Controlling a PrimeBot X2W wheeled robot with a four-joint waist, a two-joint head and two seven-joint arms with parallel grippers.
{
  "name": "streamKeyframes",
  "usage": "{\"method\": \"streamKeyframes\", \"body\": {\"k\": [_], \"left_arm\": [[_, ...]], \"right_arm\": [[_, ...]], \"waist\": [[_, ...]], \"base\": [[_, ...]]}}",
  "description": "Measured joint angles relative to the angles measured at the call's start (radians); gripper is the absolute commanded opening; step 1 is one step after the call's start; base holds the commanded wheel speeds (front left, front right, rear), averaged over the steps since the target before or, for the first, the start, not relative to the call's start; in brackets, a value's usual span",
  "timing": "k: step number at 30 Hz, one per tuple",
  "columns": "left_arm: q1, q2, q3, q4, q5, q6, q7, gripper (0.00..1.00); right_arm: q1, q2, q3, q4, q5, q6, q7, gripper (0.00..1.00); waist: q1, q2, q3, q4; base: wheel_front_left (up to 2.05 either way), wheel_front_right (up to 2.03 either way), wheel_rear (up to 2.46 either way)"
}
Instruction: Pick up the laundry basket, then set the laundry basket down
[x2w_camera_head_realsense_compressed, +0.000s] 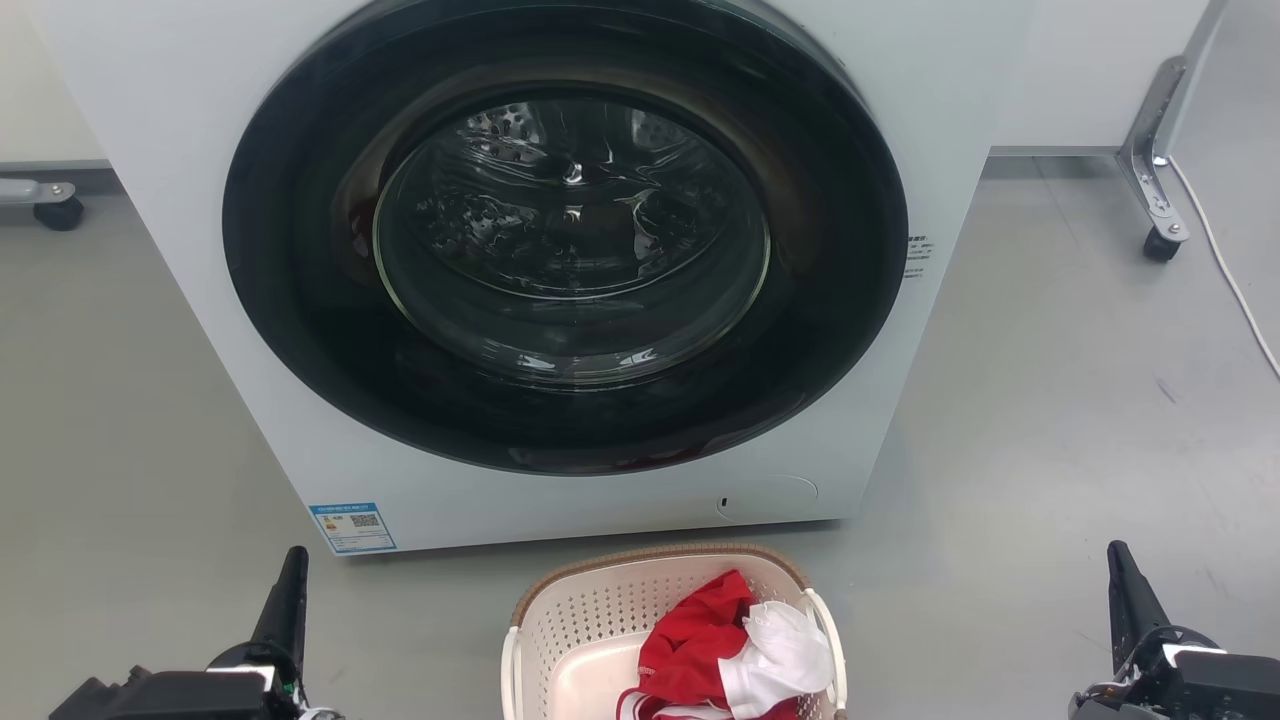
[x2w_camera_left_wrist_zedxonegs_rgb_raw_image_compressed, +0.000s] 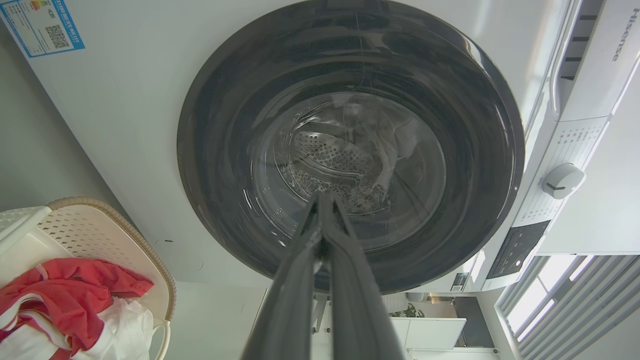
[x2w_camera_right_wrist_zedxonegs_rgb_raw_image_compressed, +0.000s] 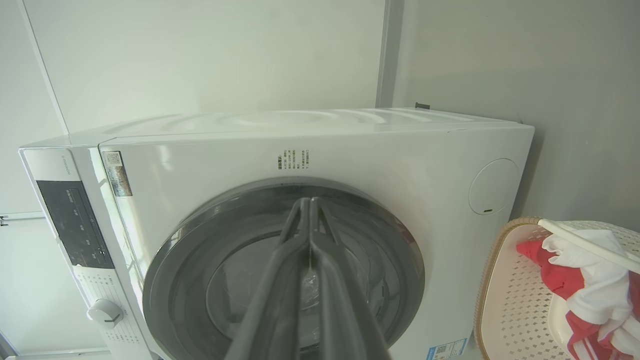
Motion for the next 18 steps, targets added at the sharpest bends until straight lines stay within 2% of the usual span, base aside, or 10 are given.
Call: {"method": "streamKeyframes", "body": {"k": [18], "left_arm": [[0.000, 0.000, 0.000, 0.000, 0.000, 0.000, 0.000, 0.00]], "right_arm": [[0.000, 0.000, 0.000, 0.000, 0.000, 0.000, 0.000, 0.00]], "waist": [[0.0000, 0.0000, 0.000, 0.000]], "base": [[0.00, 0.00, 0.00]]}}
